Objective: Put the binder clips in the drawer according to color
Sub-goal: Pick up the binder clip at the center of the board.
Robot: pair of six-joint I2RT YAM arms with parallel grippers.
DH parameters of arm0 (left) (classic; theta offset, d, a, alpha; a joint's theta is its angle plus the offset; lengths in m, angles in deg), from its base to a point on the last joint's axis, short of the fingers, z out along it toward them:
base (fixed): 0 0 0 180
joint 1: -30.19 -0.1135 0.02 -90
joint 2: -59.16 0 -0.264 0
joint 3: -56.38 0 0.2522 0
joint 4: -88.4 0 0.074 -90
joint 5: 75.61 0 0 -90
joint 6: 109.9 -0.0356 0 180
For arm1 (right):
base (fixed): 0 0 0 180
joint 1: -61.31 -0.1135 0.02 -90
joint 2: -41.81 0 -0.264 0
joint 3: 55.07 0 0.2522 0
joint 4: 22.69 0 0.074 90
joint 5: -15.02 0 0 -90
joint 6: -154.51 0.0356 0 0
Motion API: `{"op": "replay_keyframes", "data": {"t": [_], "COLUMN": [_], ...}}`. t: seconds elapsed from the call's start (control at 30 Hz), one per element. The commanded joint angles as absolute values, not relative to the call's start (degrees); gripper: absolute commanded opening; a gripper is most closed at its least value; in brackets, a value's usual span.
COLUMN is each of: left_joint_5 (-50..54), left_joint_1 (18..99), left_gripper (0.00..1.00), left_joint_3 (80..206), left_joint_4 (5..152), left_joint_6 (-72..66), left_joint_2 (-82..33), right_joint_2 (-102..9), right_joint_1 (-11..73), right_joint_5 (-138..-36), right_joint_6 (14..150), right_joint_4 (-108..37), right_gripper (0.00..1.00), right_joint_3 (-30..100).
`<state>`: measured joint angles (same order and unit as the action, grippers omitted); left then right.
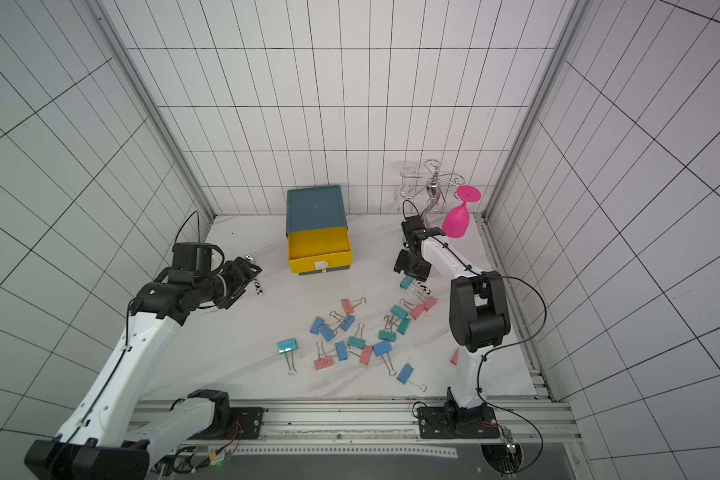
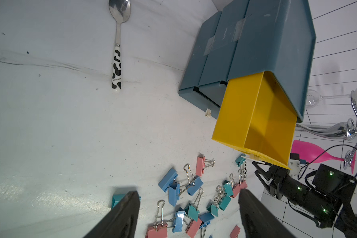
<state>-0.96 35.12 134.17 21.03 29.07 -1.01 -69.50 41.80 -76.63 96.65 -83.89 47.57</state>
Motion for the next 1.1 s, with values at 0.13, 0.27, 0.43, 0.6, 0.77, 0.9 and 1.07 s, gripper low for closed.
{"op": "replay_keyframes", "data": {"t": [0.13,0.27,0.43,0.6,0.77,0.9,1.07], "left_joint_5": [-6.0,-6.0,-6.3,-6.4,-6.2,-6.2,-6.2], "left_joint_1": [31.5,31.2,30.7,30.3,30.0,29.9,29.8], "left_gripper": [0.79,0.79,0.79,0.79,0.79,0.8,0.8], "left_joint_3": [133.5,133.3,132.8,132.0,131.8,131.5,131.3], "left_joint_4": [23.0,23.3,23.7,23.8,23.8,23.7,23.5], "left_joint_6": [25.4,25.3,25.6,26.2,26.5,26.8,27.1], "left_joint_2": [-1.0,-1.0,-1.3,-1.0,-0.5,-0.3,0.4], "right_joint_2": [-76.0,-77.7,-78.4,-78.9,-78.0,-78.5,-78.7], "right_joint_1": [40.8,40.6,40.6,40.6,40.1,39.8,39.9], "right_joint_5": [-73.8,-73.0,-72.8,-73.6,-74.9,-74.5,-73.8], "right_joint_6": [96.4,96.9,97.4,97.9,98.7,99.0,98.9], "right_joint_4": [-86.5,-87.2,-86.6,-85.7,-83.6,-82.9,-82.2], "right_gripper": [0.6,0.59,0.59,0.57,0.56,0.55,0.48], "right_joint_3": [54.4,54.1,52.4,51.4,48.3,47.0,46.6]}}
